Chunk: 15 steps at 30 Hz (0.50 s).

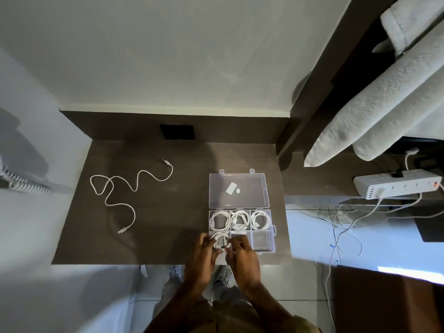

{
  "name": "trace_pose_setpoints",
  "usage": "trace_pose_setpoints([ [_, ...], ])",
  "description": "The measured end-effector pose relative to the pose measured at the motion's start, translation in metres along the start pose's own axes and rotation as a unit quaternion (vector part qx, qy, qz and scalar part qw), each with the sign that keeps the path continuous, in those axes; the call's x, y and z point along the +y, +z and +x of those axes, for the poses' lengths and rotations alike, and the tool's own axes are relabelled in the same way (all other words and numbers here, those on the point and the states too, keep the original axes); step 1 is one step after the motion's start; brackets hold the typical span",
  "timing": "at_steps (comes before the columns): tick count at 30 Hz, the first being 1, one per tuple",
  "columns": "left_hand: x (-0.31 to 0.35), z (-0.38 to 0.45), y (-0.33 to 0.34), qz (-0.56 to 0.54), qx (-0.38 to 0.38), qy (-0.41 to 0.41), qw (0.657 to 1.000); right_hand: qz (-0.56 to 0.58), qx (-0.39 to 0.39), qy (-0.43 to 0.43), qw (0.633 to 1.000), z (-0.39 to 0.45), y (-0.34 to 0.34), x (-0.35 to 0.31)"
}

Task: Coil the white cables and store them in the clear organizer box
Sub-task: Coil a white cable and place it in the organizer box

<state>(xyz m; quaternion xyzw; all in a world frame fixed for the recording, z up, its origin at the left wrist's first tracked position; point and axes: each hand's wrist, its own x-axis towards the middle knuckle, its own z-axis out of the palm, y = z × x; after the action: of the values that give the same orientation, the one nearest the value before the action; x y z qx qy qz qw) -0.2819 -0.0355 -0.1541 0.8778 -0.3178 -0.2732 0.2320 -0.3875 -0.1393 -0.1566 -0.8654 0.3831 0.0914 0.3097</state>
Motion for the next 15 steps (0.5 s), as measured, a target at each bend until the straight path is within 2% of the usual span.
trace_pose_setpoints([
  [6,0.004,0.004,0.0,-0.056,-0.007,-0.042,0.997,-0.089,-0.014,-0.006,0.996,0.003,0.004,-0.005],
  [15,-0.018,0.011,-0.006,-0.024,-0.045,-0.006,0.999,0.007,-0.008,-0.002,1.0,0.0,0.007,0.006],
])
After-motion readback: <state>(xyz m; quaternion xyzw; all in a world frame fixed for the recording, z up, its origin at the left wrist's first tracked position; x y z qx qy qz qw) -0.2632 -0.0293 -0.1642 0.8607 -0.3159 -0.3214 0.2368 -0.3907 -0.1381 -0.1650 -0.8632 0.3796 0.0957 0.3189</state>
